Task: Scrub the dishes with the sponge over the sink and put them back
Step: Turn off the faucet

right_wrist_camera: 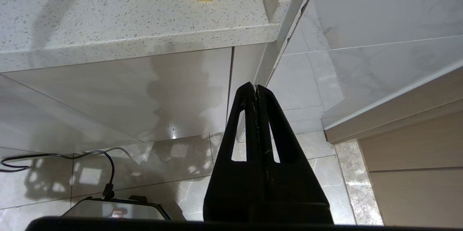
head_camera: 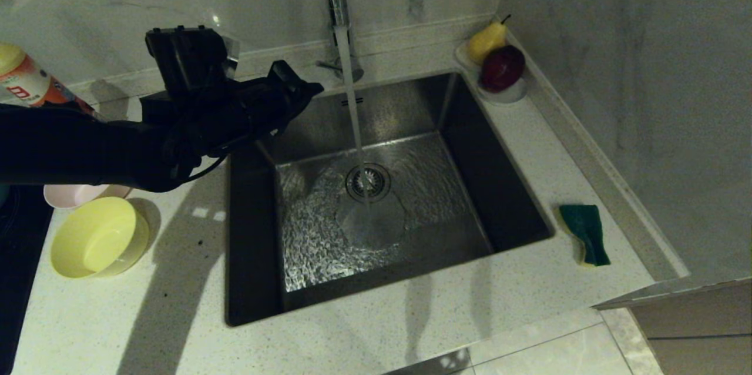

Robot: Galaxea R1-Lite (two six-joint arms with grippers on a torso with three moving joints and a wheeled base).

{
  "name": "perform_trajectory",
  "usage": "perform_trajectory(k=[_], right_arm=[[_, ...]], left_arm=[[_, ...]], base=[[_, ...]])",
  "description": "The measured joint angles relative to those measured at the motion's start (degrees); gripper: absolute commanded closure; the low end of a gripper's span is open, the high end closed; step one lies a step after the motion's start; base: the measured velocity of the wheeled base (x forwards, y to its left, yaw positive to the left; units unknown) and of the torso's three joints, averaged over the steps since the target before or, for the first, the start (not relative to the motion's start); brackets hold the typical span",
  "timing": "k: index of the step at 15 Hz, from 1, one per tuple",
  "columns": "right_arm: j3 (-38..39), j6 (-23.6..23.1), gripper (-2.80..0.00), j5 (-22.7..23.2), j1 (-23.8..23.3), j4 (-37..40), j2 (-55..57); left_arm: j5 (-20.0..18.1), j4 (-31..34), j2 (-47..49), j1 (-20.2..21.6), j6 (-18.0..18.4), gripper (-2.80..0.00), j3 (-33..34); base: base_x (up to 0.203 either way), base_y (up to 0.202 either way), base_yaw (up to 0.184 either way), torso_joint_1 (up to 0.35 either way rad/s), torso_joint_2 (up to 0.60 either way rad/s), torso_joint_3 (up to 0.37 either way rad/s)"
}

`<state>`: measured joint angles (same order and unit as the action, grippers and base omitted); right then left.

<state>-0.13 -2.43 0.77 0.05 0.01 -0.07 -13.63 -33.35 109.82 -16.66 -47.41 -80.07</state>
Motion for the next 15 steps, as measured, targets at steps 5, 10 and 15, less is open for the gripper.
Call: perform_trajectory(k=[5,10,15], right_arm=[[0.00,0.01,0.00,-0.02,-0.02,-0.01,0.00],[0.01,0.00,0.00,-0.02,0.00,0.01,0.00],[0.00,0.00,0.00,-0.02,0.00,-0.01,0.00]], left_arm=[[0.16,-3.95,2.74,0.00,-1.04,0.00,-1.48],[0.45,-3.99,4.23,0.11,-1.08,0.00,-4.47],[2.91,-3.94,6.00,0.52,-1.79,0.00,-8.16]], base=[[0.000,0.000,0.000,0.000,0.00,0.000],[0.000,0.000,0.000,0.000,0.00,0.000],[0.000,0.000,0.000,0.000,0.00,0.000]])
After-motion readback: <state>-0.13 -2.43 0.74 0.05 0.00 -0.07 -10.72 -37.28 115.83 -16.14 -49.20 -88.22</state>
